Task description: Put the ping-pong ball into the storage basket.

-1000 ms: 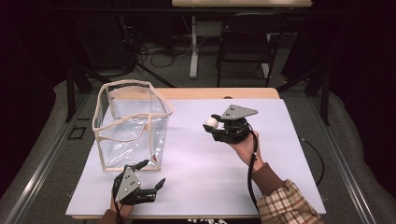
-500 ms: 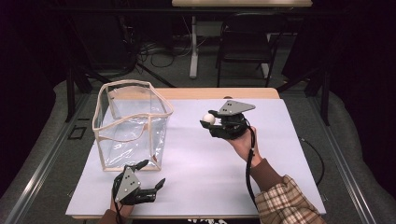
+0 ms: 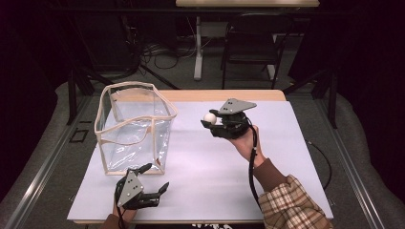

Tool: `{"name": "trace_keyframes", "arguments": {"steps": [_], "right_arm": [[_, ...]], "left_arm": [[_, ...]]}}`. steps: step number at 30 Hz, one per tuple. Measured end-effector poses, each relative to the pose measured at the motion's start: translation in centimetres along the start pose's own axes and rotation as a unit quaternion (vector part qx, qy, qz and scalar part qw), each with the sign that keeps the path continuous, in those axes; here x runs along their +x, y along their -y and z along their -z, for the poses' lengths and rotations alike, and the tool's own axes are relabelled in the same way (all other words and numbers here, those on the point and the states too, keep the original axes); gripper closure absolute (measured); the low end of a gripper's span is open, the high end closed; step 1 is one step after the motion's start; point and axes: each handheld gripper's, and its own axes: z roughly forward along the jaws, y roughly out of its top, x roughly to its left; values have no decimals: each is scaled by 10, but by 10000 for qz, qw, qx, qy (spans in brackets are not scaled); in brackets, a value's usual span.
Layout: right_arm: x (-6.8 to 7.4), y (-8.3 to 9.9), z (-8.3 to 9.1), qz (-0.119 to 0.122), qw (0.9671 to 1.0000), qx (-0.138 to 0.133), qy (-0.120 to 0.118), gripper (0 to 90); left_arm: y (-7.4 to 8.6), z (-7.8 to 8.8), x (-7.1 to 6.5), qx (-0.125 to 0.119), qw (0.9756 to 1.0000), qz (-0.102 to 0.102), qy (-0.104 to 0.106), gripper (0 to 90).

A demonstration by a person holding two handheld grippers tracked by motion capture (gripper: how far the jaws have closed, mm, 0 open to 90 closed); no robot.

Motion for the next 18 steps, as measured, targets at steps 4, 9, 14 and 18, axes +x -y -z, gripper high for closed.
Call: {"name": "trace_keyframes", "arguments": {"steps": [4, 9, 14, 18], "right_arm": [[-1, -2, -1, 17, 10000, 12, -2, 513], [-2, -6, -6, 31, 10000, 3, -11, 513], [-2, -11, -10, 61, 10000, -10, -22, 513], [-2, -14, -14, 62, 10000, -2, -42, 513]], "left_arm": [[0, 0, 0, 9, 10000, -8, 0, 158], [0, 0, 0, 11, 10000, -6, 4, 158], [0, 0, 0, 8, 10000, -2, 3, 158], [0, 0, 0, 2, 10000, 5, 4, 157]]}}
